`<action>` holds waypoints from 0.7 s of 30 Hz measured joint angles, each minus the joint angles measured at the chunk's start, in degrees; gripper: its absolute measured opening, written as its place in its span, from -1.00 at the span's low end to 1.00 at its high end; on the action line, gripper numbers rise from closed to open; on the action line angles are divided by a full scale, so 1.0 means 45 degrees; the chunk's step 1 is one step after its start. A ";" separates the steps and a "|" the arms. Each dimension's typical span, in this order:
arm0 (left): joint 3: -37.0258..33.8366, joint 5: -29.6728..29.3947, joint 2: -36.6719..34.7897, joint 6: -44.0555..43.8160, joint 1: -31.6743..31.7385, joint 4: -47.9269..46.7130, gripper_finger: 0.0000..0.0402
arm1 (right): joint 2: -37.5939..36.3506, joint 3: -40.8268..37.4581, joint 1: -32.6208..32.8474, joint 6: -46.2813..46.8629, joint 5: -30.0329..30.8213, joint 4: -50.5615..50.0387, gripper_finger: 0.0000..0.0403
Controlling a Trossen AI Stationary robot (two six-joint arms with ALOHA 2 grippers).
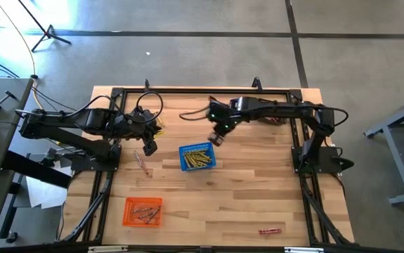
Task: Sort crayons
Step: Put the gray crayon into the orange basket
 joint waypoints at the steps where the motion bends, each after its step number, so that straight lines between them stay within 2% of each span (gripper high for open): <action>1: 0.0000 -0.0016 0.0000 -0.0022 0.0000 0.0002 -0.70 | 0.0000 0.0467 0.0136 -0.0106 0.0139 0.0299 -0.97; 7: 0.0000 -0.0236 0.0000 -0.0209 0.0000 0.0210 -0.70 | 0.0000 0.2896 0.0979 -0.1386 0.1110 0.1353 -0.98; 14: 0.0000 -0.2102 0.0000 -0.0736 0.0005 0.2291 -0.70 | -0.0005 0.5034 0.1767 -0.1747 0.2442 0.1148 -0.98; 17: 0.0000 -0.1915 0.0004 -0.0472 0.0005 0.3340 -0.70 | -0.0005 0.5499 0.2065 -0.1868 0.2995 0.1449 -0.98; 21: 0.0005 -0.0865 0.0117 0.0386 0.0005 0.3932 -0.70 | -0.0015 0.5701 0.2387 -0.1988 0.3553 0.1968 -0.98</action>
